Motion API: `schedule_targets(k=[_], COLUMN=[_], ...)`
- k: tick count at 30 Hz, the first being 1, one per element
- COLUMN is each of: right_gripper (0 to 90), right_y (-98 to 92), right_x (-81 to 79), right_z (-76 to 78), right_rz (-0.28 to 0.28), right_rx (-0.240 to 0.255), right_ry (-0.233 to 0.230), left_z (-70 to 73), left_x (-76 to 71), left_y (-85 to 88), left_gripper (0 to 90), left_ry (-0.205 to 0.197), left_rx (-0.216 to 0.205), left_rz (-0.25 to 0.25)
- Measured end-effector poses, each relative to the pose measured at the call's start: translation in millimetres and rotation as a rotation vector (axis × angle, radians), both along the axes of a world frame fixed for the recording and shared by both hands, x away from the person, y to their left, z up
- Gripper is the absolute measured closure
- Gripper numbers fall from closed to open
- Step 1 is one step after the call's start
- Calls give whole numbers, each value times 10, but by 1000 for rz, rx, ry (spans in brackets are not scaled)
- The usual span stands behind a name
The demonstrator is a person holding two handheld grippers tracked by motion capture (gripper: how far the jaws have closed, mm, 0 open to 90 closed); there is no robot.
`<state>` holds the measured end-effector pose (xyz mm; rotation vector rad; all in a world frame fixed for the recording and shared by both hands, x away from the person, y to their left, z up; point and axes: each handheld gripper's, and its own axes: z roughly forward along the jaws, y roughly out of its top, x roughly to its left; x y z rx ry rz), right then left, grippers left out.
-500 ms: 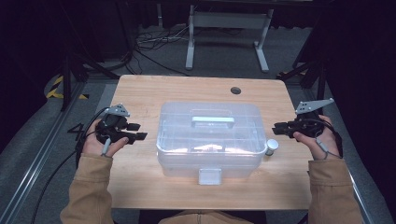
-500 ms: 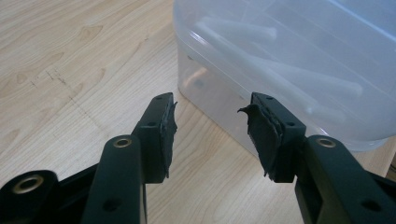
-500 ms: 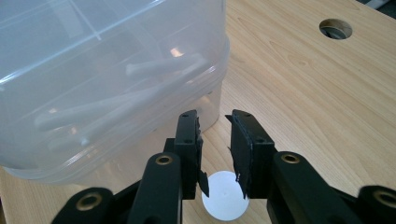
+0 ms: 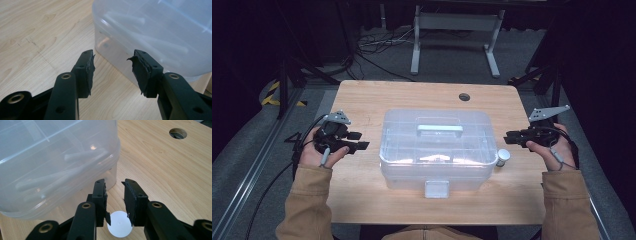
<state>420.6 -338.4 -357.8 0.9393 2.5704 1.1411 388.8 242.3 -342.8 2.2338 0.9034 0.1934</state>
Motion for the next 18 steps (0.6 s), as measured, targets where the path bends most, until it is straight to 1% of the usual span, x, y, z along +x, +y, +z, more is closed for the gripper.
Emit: schedule_targets(k=[2,3,5,6,7,9,10,11,12,13,16,18], right_gripper=[715,714,712,711,710,707,706,706,705,703,695,692], right_y=[-1,-2,-14,-20,-27,-43,-45,-45,-50,-51,-55,-55], right_x=[-2,-5,-8,-12,-11,-24,-30,-30,-37,-43,-66,-79], right_z=[1,1,-6,-7,-8,-9,-10,-10,-11,-11,-13,-16], right_rz=[0,0,-1,-8,-6,-12,-14,-14,-14,-16,-19,-19], right_rx=[0,1,2,5,6,8,9,9,9,9,12,12], right_ry=[0,1,3,7,4,7,8,8,8,9,9,11], left_z=[24,58,113,137,173,242,317,317,342,383,440,469], left_x=[-2,-3,-3,-3,-3,-11,-22,-22,-23,-33,-48,-49], left_y=[-8,-22,-59,-76,-103,-167,-245,-245,-271,-330,-473,-566], left_gripper=[525,525,527,527,527,526,524,522,522,520,511,508], left_ry=[-2,-6,-6,-8,-17,-35,-47,-47,-54,-66,-77,-80], left_rx=[-5,-5,-19,-17,-7,-1,-2,-2,2,2,-1,-11], left_rz=[-1,-4,-12,-16,-22,-40,-66,-66,-76,-85,-107,-124])
